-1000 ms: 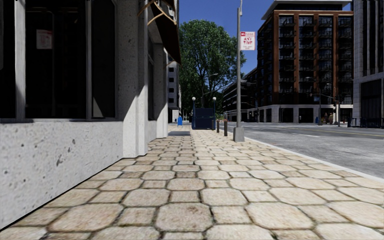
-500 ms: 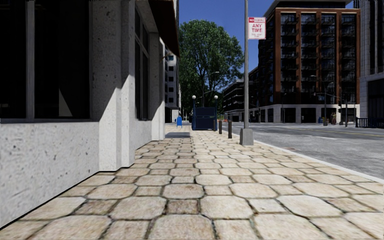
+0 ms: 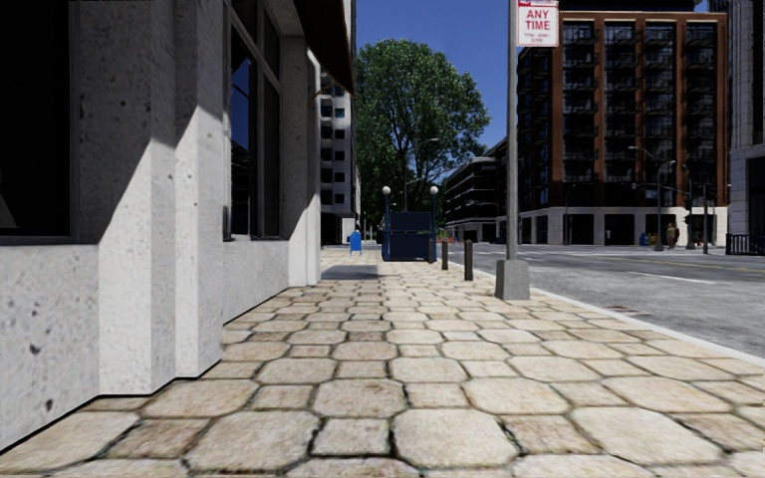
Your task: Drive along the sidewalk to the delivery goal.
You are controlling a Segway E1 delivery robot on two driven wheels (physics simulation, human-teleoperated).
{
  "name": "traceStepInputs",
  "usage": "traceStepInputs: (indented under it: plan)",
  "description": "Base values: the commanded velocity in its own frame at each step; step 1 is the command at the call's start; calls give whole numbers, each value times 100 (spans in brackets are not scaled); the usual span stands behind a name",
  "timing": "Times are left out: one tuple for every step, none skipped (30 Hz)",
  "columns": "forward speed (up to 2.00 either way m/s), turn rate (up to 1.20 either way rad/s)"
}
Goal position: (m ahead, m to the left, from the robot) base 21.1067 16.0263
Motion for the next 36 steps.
traceStepInputs:
  plan:
    - [200, 0]
    - [200, 0]
    - [200, 0]
    - [200, 0]
    - [200, 0]
    - [200, 0]
    - [200, 0]
    - [200, 0]
    - [200, 0]
    - [200, 0]
    - [200, 0]
    - [200, 0]
    - [200, 0]
    - [200, 0]
    - [200, 0]
    - [200, 0]
    - [200, 0]
    - [200, 0]
    - [200, 0]
    - [200, 0]
    - [200, 0]
    - [200, 0]
    - [200, 0]
    - [200, 0]
    - [200, 0]
    - [200, 0]
    - [200, 0]
    - [200, 0]
    - [200, 0]
    - [200, 0]
    - [200, 0]
    - [200, 0]
    - [200, 0]
    - [200, 0]
    - [200, 0]
    - [200, 0]
